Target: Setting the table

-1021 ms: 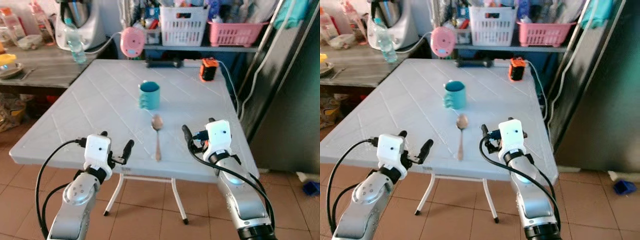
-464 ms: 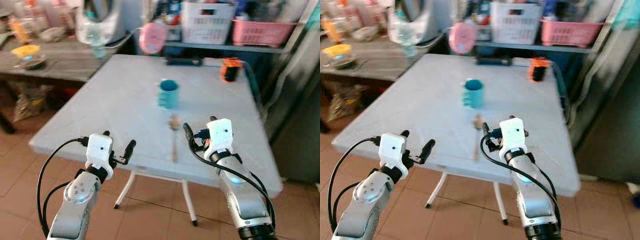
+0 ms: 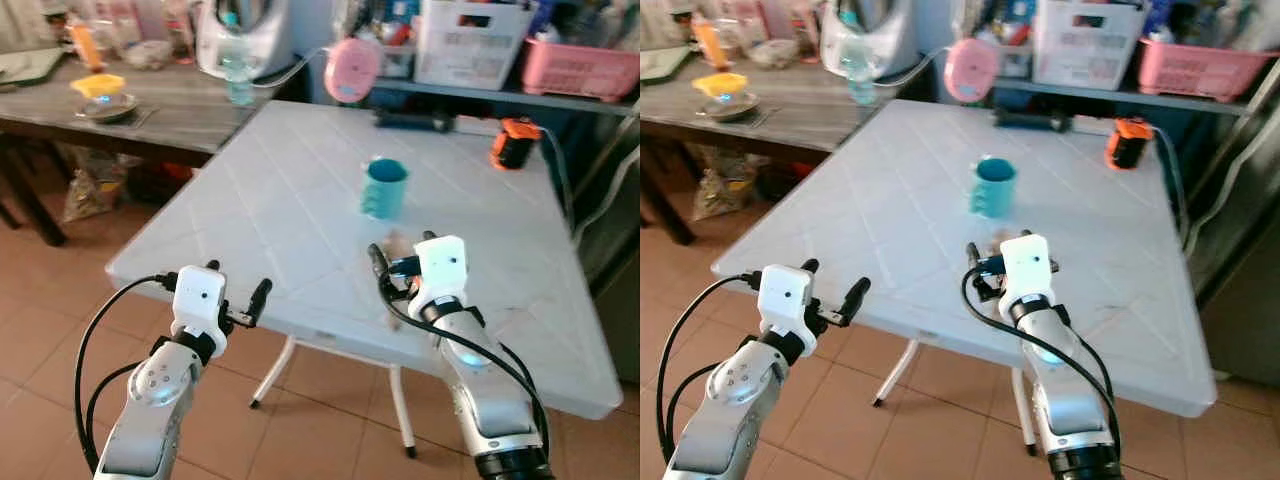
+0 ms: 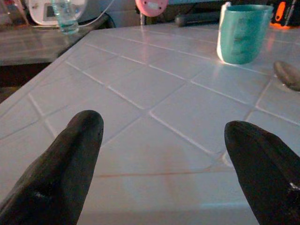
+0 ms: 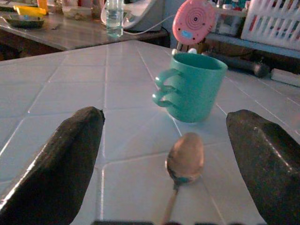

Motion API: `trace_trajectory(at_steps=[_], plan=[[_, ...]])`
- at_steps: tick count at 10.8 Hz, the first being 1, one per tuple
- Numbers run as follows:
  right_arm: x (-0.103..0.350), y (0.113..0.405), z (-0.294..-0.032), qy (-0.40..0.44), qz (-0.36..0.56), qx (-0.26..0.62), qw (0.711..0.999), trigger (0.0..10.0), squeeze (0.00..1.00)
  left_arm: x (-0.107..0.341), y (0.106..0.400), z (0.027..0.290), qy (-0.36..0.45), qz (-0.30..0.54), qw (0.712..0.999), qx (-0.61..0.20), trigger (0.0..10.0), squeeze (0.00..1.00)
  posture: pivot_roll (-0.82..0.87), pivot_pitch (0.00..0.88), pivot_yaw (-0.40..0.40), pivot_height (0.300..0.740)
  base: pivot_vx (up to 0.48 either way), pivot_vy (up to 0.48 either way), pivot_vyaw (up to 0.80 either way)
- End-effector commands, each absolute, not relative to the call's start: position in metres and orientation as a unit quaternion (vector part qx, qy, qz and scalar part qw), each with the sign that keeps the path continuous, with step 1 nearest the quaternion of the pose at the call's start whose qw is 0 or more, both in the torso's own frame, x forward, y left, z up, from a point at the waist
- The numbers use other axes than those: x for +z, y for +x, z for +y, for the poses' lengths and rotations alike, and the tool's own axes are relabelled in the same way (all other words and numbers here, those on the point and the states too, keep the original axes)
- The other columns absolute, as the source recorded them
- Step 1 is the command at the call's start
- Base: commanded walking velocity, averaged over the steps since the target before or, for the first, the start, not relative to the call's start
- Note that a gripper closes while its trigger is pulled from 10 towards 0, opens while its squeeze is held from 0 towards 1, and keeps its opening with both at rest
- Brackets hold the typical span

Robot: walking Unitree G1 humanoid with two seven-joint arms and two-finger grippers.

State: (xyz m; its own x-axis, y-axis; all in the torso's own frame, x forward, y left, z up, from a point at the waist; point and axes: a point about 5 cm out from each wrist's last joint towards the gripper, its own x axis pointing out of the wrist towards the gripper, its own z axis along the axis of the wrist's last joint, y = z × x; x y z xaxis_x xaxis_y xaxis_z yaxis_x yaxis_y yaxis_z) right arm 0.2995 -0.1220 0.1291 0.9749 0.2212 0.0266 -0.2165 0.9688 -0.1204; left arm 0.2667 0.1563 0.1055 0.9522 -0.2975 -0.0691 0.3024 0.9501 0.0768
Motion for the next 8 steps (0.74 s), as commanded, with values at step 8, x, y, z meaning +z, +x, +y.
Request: trace_trajectory(at_steps=[8], plan=[[0.1276, 0.2982, -0.1264, -0.058, -0.014, 0.095, 0.994, 10.0, 0.00, 0.1090, 0.2692, 0.1530, 0.052, 0.028, 0.985, -0.162, 10.0, 0.00, 0.08, 0.004, 0.052, 0.740, 0.000, 0.355, -0.53]])
